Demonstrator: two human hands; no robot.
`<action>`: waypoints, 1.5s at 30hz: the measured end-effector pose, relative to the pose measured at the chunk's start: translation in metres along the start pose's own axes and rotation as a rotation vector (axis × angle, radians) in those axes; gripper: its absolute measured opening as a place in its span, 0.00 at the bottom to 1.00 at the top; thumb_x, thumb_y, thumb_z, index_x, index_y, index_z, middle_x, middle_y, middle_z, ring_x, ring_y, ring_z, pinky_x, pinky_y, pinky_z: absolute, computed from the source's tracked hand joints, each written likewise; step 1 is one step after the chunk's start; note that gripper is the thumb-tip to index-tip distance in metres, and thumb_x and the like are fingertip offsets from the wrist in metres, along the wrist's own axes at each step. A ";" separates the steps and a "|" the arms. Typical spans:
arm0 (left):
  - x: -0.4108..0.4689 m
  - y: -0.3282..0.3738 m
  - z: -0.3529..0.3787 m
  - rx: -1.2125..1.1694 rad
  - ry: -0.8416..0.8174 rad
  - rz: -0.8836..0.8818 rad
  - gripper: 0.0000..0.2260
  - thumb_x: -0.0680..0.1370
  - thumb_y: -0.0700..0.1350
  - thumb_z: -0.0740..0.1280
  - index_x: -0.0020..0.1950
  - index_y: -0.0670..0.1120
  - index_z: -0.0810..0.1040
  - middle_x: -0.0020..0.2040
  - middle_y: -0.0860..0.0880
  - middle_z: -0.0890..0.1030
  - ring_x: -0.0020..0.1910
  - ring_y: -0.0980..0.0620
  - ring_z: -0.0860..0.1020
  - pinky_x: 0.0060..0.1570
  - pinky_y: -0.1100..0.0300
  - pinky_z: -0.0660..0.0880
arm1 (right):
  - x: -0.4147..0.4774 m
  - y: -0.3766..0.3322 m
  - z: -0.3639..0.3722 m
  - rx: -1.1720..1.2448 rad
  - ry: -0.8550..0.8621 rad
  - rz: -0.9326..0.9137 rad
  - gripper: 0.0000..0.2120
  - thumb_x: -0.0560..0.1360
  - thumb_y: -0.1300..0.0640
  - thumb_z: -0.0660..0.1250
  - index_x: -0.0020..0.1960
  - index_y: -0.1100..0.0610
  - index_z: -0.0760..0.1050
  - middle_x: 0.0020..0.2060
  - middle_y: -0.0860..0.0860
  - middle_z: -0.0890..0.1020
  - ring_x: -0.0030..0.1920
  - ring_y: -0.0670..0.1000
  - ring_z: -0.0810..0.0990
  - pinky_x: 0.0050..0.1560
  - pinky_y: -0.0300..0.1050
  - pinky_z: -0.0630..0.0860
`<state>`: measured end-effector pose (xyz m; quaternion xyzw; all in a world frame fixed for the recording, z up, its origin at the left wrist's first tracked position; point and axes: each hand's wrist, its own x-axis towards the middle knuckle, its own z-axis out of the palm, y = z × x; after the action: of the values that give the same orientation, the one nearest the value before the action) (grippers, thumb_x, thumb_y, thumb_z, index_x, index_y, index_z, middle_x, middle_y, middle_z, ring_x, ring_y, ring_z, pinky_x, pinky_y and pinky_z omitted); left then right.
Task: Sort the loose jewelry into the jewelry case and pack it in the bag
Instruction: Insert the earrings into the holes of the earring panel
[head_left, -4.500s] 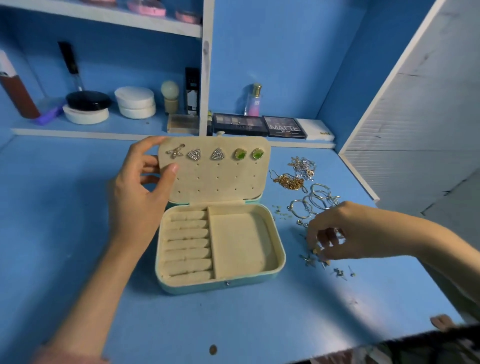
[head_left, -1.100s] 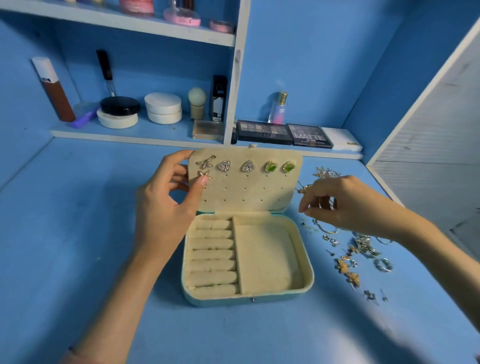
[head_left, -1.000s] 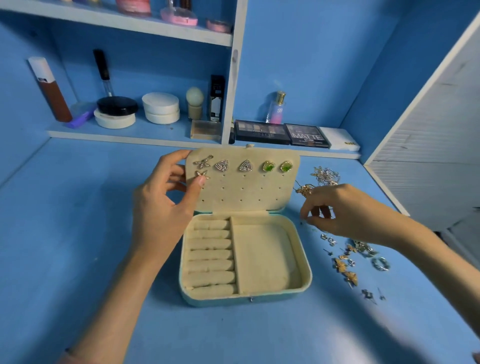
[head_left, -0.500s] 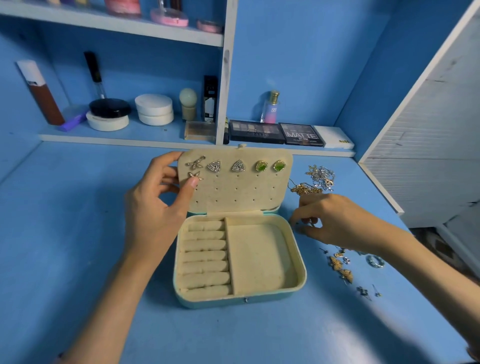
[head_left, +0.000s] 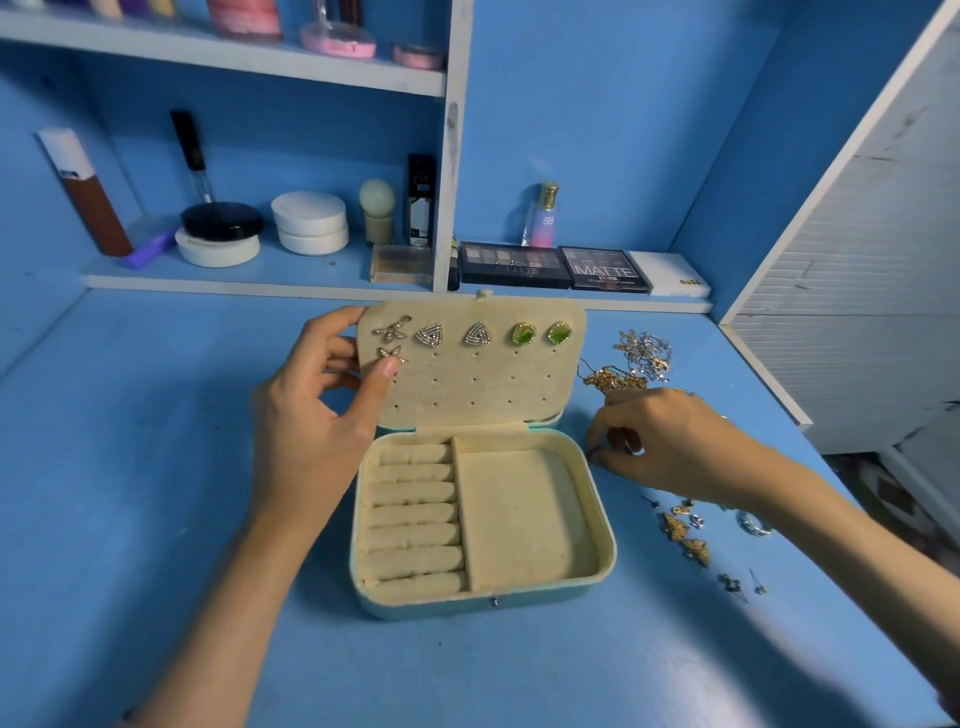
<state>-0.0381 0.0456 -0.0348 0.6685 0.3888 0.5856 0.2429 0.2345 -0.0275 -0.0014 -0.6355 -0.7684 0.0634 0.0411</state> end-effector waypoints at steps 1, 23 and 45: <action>0.000 0.000 0.000 -0.004 0.000 0.000 0.15 0.73 0.47 0.69 0.59 0.53 0.73 0.48 0.59 0.80 0.44 0.59 0.80 0.48 0.59 0.79 | 0.000 -0.001 0.000 -0.004 0.003 0.000 0.04 0.73 0.54 0.67 0.46 0.47 0.80 0.38 0.42 0.74 0.39 0.46 0.74 0.40 0.44 0.73; 0.000 -0.001 0.000 -0.004 -0.002 0.001 0.15 0.74 0.46 0.69 0.60 0.52 0.74 0.48 0.60 0.80 0.45 0.59 0.80 0.47 0.64 0.78 | -0.007 0.006 -0.010 -0.032 0.082 0.056 0.05 0.74 0.54 0.67 0.46 0.46 0.80 0.34 0.37 0.69 0.35 0.43 0.70 0.33 0.36 0.63; 0.000 0.000 0.000 0.004 -0.006 0.006 0.16 0.74 0.47 0.69 0.60 0.55 0.73 0.48 0.61 0.80 0.45 0.59 0.80 0.47 0.63 0.78 | -0.006 -0.003 -0.009 -0.028 0.028 0.055 0.09 0.73 0.55 0.65 0.46 0.44 0.82 0.36 0.42 0.72 0.37 0.45 0.71 0.36 0.41 0.69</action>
<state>-0.0382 0.0458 -0.0347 0.6718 0.3874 0.5835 0.2410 0.2335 -0.0335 0.0079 -0.6579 -0.7506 0.0450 0.0413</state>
